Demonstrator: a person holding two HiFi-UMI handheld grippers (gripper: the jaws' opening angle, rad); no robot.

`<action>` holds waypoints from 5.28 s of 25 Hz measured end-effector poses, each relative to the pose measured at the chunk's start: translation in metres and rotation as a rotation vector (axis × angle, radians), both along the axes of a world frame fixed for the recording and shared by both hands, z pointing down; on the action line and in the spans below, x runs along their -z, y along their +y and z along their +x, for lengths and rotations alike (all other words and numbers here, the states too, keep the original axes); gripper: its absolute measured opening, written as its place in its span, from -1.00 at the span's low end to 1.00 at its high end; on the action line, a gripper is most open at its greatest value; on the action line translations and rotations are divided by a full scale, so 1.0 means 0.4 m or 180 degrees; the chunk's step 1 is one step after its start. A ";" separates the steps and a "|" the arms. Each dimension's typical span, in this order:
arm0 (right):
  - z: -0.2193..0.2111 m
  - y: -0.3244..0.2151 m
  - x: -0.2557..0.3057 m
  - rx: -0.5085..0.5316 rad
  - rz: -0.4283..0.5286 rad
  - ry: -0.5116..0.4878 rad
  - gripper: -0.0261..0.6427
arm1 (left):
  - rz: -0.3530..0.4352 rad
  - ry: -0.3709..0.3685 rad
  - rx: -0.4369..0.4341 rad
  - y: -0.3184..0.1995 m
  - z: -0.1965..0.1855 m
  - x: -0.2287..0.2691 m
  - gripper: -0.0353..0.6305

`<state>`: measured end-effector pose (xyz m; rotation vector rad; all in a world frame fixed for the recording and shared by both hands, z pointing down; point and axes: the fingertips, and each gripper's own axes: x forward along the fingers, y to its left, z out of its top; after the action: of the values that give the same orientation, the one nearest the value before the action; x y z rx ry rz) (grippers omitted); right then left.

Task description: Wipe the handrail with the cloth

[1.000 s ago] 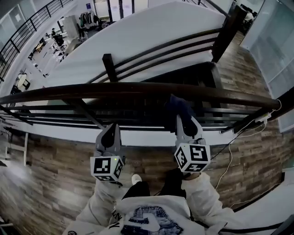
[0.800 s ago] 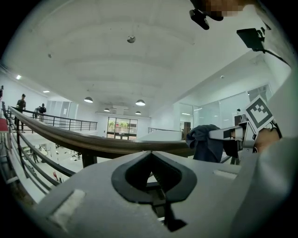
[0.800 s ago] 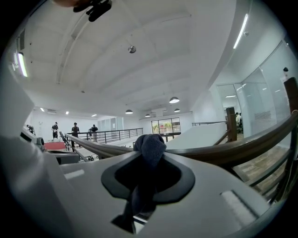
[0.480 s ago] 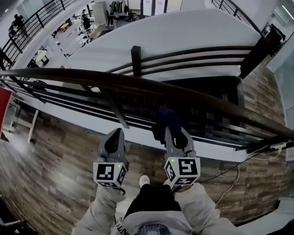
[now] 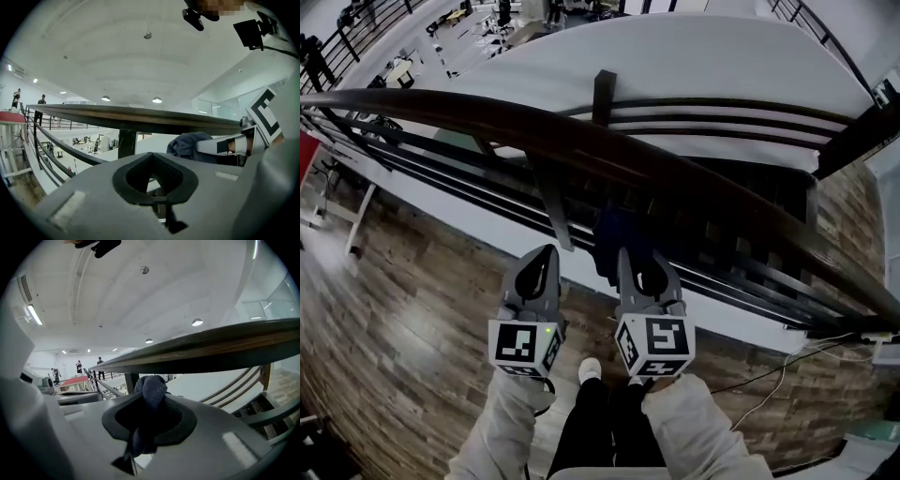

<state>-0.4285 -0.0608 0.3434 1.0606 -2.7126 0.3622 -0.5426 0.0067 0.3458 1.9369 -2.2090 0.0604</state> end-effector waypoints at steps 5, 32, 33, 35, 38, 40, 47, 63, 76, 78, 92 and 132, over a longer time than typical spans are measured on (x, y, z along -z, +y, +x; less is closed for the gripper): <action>-0.104 -0.014 -0.066 0.0120 -0.0007 0.0013 -0.72 | -0.0003 0.0042 0.0090 -0.011 -0.063 -0.070 -0.90; -0.337 -0.129 -0.292 0.0126 -0.0383 0.0251 -0.72 | -0.0031 0.0304 0.0100 -0.046 -0.103 -0.177 -0.90; -0.334 -0.129 -0.292 0.0113 -0.0387 0.0261 -0.72 | -0.0030 0.0311 0.0096 -0.045 -0.100 -0.178 -0.90; -0.325 -0.127 -0.293 0.0088 -0.0405 0.0268 -0.72 | -0.0020 0.0327 0.0087 -0.045 -0.093 -0.178 -0.90; -0.309 -0.127 -0.293 0.0068 -0.0419 0.0277 -0.72 | -0.0003 0.0353 0.0065 -0.049 -0.080 -0.177 -0.90; -0.295 -0.132 -0.293 0.0037 -0.0427 0.0278 -0.72 | -0.0001 0.0359 0.0039 -0.056 -0.071 -0.177 -0.90; -0.217 -0.146 -0.291 -0.0094 -0.0393 0.0250 -0.72 | -0.0009 0.0338 -0.0060 -0.076 -0.034 -0.180 -0.90; 0.113 -0.193 -0.294 -0.0475 -0.0372 0.0213 -0.72 | -0.0140 0.0088 -0.0459 -0.157 0.193 -0.155 -0.90; 0.454 -0.252 -0.292 -0.0764 -0.0326 0.0231 -0.72 | -0.0220 0.0144 -0.0846 -0.248 0.523 -0.177 -0.90; 0.509 -0.259 -0.293 -0.0809 -0.0311 0.0238 -0.72 | -0.0236 0.0155 -0.0892 -0.260 0.570 -0.185 -0.90; 0.882 -0.320 -0.295 -0.1126 -0.0304 0.0205 -0.72 | -0.0336 0.0185 -0.1410 -0.364 0.930 -0.221 -0.90; 1.535 -0.418 -0.299 -0.1625 -0.0270 0.0228 -0.72 | -0.0391 0.0223 -0.2083 -0.502 1.592 -0.225 -0.90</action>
<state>0.1856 -0.2278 0.4628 1.6962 -2.3094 0.4988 0.0941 -0.1940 0.4360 2.4479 -1.4074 0.2132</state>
